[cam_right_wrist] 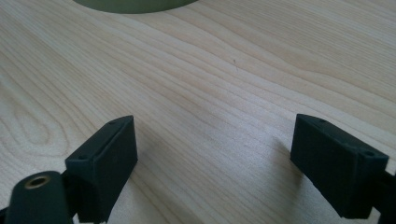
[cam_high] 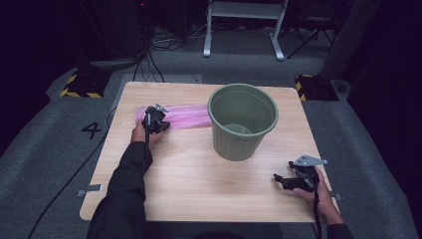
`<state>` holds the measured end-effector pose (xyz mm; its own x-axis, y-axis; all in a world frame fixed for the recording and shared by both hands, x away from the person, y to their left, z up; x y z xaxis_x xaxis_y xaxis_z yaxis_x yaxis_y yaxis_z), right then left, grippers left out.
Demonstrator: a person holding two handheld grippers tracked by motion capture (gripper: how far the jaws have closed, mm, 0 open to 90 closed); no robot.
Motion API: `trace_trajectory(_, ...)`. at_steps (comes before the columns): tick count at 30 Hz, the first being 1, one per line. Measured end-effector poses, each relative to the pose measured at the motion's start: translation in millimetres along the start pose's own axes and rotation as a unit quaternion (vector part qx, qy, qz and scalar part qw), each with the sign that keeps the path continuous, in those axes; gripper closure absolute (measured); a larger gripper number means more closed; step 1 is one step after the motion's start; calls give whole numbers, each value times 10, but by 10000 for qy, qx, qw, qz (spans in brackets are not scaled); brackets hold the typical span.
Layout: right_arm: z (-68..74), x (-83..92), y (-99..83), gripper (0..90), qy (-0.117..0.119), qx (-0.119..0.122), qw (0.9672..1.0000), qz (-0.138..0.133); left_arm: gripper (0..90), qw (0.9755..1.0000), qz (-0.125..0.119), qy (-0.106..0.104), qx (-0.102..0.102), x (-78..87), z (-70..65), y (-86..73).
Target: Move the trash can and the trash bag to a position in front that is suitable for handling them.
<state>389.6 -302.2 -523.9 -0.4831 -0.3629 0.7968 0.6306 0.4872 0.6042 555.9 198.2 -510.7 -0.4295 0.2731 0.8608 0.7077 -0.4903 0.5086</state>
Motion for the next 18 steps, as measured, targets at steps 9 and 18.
trace_trajectory(9,0,0,0,146,0,1,10000,0,900,9996,33,-295,-32,27,-83,-37)
trace_trajectory(18,1,0,0,147,-1,-2,10000,-4,900,9994,139,-314,-106,130,-387,-177)
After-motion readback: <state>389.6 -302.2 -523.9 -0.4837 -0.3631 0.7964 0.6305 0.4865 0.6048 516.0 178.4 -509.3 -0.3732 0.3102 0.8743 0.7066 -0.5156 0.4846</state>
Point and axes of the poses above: each handheld gripper's, and its own axes: x roughly backward along the jaws, y roughly out of its top, z roughly to its left, the point moved 3 cm from there along -x, roughly forward along the jaws, and after that the axes turned 10 degrees about z, right-handed, at the moved point
